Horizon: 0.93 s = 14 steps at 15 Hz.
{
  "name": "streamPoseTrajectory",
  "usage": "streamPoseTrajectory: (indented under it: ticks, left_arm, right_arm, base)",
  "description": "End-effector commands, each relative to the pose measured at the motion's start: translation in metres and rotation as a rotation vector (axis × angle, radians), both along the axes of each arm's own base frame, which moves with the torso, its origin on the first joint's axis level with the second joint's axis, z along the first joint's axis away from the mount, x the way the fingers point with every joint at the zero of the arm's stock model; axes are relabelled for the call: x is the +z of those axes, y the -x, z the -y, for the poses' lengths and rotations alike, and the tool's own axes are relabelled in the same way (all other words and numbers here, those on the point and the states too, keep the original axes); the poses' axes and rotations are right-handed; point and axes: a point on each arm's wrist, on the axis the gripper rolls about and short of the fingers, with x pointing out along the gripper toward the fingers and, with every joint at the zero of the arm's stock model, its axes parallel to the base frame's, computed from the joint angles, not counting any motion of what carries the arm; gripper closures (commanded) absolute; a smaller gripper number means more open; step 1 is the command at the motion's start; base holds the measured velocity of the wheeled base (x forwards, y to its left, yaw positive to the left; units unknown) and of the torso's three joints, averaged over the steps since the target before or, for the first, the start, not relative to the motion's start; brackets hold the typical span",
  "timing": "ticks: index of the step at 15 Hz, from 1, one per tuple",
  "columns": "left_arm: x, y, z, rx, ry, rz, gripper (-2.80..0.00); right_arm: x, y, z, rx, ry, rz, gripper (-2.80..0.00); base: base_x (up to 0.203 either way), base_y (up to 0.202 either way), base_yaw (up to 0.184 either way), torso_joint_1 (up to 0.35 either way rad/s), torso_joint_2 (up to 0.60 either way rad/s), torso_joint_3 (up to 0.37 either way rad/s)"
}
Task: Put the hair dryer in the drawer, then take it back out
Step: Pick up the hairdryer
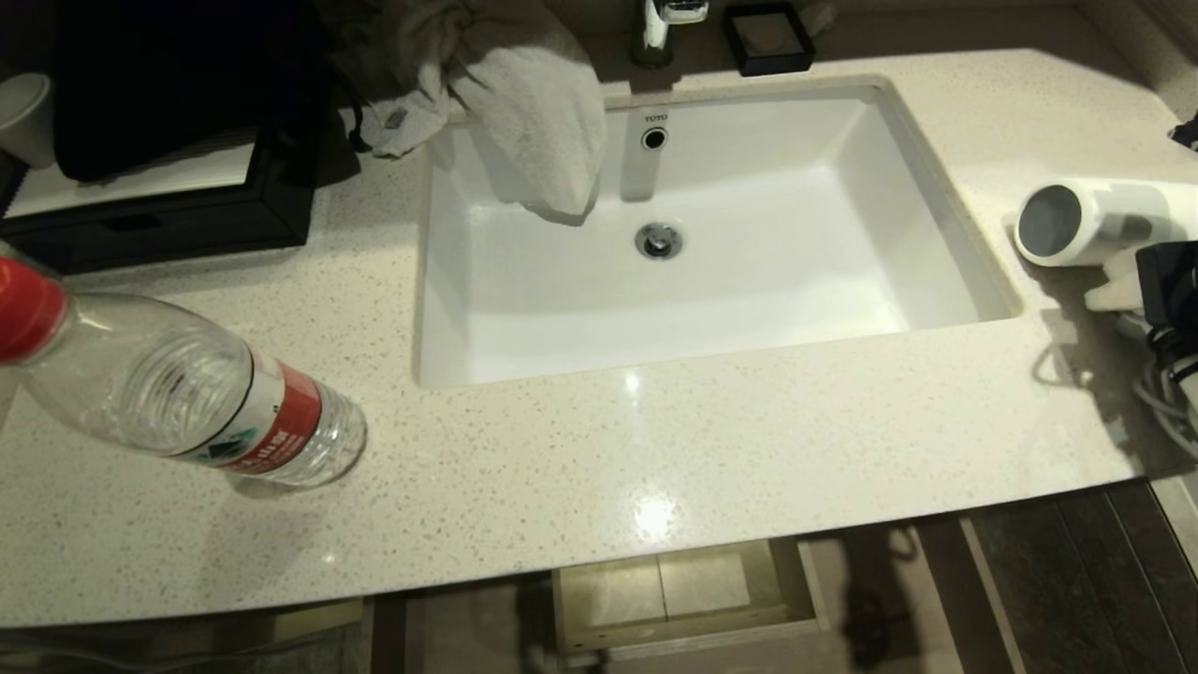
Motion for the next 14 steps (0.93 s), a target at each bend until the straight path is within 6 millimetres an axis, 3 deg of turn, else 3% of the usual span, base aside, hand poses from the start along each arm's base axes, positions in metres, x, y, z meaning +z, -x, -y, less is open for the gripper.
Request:
streamPoseTrajectory:
  ticks: [1, 14]
  left_arm:
    - [0.000, 0.000, 0.000, 0.000, 0.000, 0.000, 0.00]
    - [0.000, 0.000, 0.000, 0.000, 0.000, -0.001, 0.00]
  right_arm:
    - [0.012, 0.020, -0.002, 0.003, 0.006, 0.055, 0.00]
    - [0.025, 0.096, -0.007, 0.042, 0.093, 0.066, 0.00]
  base:
    - [0.000, 0.000, 0.000, 0.000, 0.00, 0.000]
    - [0.000, 0.000, 0.000, 0.000, 0.00, 0.000]
